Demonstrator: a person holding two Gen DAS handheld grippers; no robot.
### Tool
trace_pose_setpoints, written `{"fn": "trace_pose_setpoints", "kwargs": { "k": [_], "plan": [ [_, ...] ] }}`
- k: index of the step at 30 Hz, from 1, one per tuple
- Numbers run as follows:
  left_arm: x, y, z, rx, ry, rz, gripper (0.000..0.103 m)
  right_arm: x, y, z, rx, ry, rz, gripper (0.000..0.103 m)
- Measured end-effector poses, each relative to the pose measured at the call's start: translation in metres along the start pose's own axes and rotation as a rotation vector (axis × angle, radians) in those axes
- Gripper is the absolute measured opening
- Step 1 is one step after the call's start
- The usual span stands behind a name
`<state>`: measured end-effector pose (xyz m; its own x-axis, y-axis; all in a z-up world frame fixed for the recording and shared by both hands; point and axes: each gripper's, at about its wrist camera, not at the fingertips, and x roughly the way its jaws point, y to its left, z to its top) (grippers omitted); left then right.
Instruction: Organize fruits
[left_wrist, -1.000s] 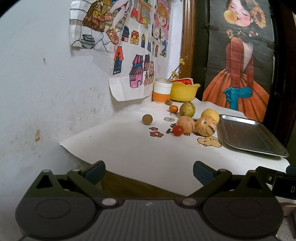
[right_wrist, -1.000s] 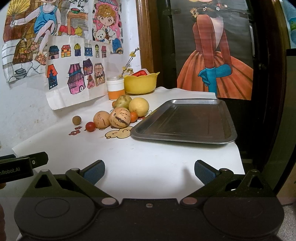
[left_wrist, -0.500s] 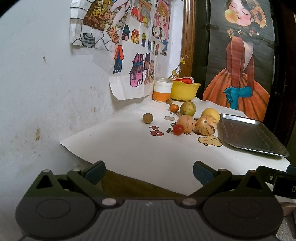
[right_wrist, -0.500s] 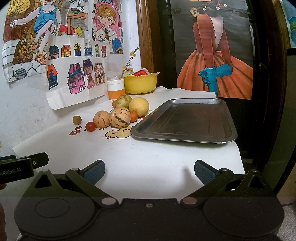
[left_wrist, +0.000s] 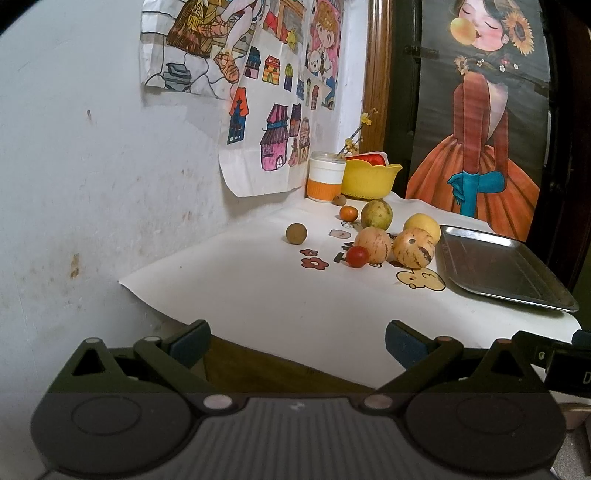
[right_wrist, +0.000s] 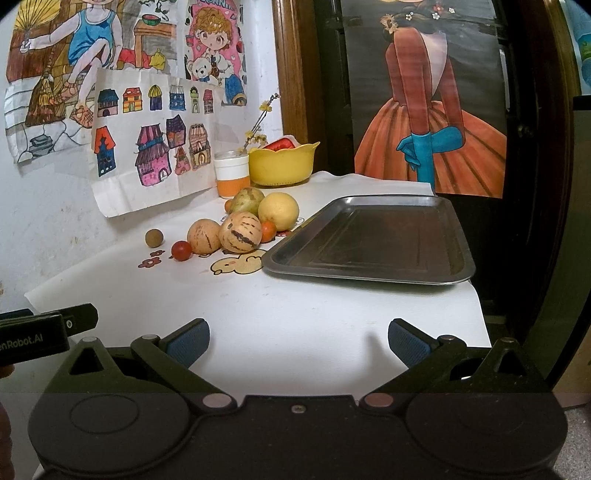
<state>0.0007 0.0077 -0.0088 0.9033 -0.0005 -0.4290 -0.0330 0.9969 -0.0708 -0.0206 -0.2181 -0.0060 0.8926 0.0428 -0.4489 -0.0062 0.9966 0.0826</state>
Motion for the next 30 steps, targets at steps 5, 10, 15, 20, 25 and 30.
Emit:
{"fn": "trace_pose_setpoints", "kwargs": {
  "k": [5, 10, 15, 20, 25, 30],
  "plan": [
    [0.000, 0.000, 0.000, 0.002, 0.000, -0.001, 0.103, 0.001, 0.001, 0.000, -0.003, 0.001, -0.001, 0.103],
    [0.006, 0.003, 0.007, 0.003, -0.010, -0.001, 0.103, 0.004, 0.003, 0.000, -0.031, -0.009, 0.012, 0.103],
    [0.016, 0.007, 0.024, 0.009, -0.028, -0.016, 0.103, 0.007, 0.013, 0.009, -0.088, -0.045, 0.053, 0.103],
    [0.030, 0.011, 0.042, 0.005, -0.040, -0.040, 0.103, 0.011, 0.026, 0.022, -0.163, -0.089, 0.073, 0.103],
    [0.047, 0.015, 0.056, 0.002, -0.023, -0.077, 0.103, 0.024, 0.032, 0.039, -0.175, -0.059, 0.134, 0.103],
    [0.069, 0.022, 0.070, -0.008, 0.005, -0.093, 0.103, 0.041, 0.036, 0.050, -0.168, -0.008, 0.164, 0.103]
  ]
}}
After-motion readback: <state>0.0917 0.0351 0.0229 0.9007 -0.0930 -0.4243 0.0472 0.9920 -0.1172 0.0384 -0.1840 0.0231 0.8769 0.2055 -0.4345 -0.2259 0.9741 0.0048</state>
